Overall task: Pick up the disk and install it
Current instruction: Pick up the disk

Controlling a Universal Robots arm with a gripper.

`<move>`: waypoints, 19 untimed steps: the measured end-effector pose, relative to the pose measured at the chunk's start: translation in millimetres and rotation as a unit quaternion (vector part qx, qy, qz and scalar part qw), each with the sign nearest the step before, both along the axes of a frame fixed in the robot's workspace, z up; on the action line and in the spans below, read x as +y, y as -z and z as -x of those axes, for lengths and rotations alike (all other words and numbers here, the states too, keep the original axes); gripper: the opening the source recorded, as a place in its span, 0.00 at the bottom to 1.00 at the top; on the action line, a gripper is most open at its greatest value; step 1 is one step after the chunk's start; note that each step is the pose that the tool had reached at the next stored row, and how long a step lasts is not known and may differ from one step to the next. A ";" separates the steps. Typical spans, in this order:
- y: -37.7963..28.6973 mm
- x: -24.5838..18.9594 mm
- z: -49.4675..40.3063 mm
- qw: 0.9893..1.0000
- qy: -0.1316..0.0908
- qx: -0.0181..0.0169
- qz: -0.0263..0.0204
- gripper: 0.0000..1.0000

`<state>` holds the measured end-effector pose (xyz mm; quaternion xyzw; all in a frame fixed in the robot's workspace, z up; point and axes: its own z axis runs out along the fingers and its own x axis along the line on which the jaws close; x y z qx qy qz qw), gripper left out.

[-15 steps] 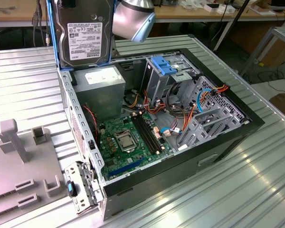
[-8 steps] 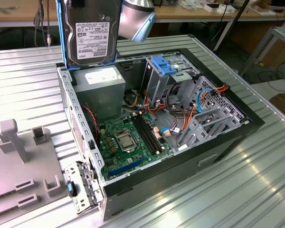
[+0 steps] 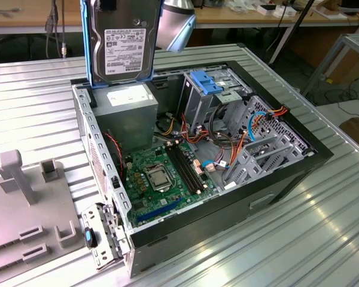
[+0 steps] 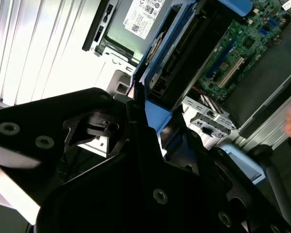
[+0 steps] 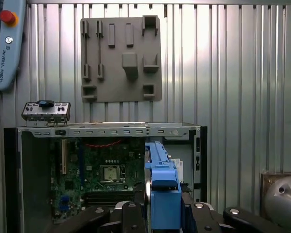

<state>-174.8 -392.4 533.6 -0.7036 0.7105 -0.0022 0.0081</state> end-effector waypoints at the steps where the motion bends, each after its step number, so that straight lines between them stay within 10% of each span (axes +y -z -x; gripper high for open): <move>1: 0.1 -1.5 0.0 1.000 0.000 0.000 0.000 0.37; 19: 0.5 -12.2 -4.1 1.000 0.001 0.000 0.000 0.37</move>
